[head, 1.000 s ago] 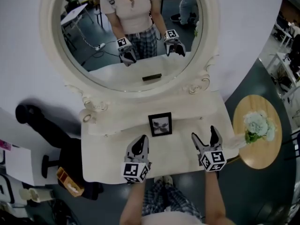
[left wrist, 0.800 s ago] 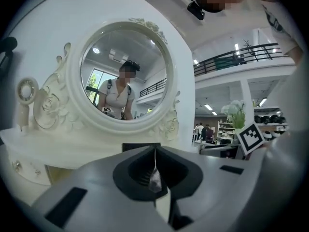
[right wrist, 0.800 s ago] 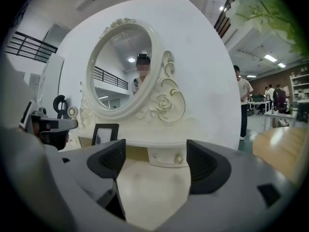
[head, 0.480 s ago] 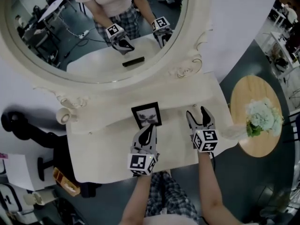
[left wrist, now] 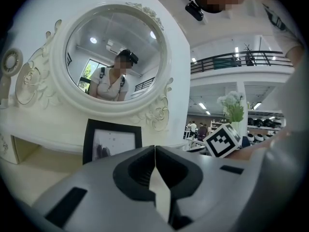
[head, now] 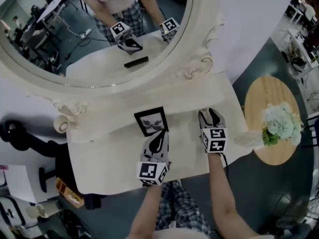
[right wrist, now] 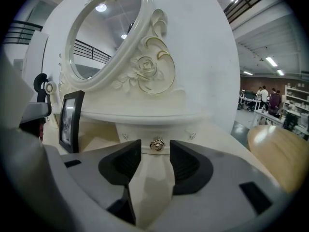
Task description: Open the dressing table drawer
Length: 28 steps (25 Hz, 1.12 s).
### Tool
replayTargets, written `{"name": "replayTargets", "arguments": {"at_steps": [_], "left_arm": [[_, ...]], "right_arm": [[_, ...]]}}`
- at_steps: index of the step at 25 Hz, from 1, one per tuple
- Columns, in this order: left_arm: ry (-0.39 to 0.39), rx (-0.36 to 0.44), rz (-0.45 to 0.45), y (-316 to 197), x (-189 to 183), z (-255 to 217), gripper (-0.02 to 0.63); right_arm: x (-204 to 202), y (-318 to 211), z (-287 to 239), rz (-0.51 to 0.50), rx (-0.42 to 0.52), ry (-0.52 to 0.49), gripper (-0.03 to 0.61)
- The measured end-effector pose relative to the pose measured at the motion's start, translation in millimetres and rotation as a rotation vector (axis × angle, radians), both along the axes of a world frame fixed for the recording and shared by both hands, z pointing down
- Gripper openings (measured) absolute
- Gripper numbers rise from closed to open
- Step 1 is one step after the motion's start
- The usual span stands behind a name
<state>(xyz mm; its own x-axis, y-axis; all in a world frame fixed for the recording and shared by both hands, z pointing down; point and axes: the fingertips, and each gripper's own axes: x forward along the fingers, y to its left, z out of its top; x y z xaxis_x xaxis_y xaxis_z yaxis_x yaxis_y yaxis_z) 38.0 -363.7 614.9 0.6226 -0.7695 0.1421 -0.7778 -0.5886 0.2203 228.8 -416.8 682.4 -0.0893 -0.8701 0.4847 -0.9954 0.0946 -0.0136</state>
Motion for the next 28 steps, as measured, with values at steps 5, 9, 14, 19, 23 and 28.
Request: {"name": "replayTargets", "arguments": {"at_steps": [5, 9, 14, 19, 23, 28], "left_arm": [[0.001, -0.002, -0.001, 1, -1, -1, 0.028], [-0.008, -0.007, -0.009, 0, -8, 1, 0.028], [-0.006, -0.007, -0.020, -1, -13, 0, 0.028], [-0.004, -0.007, -0.022, -1, -15, 0, 0.028], [-0.001, -0.005, -0.028, -1, -17, -2, 0.028], [0.003, -0.004, -0.033, 2, -19, -4, 0.028]], "right_arm": [[-3, -7, 7, -0.012, -0.025, 0.022, 0.179], [0, -10, 9, 0.002, -0.040, 0.042, 0.134], [2, -10, 9, 0.008, -0.048, 0.064, 0.109], [2, -8, 9, 0.011, -0.038, 0.064, 0.106], [4, 0, 10, 0.015, -0.037, 0.061, 0.106], [4, 9, 9, 0.011, -0.039, 0.063, 0.106]]}}
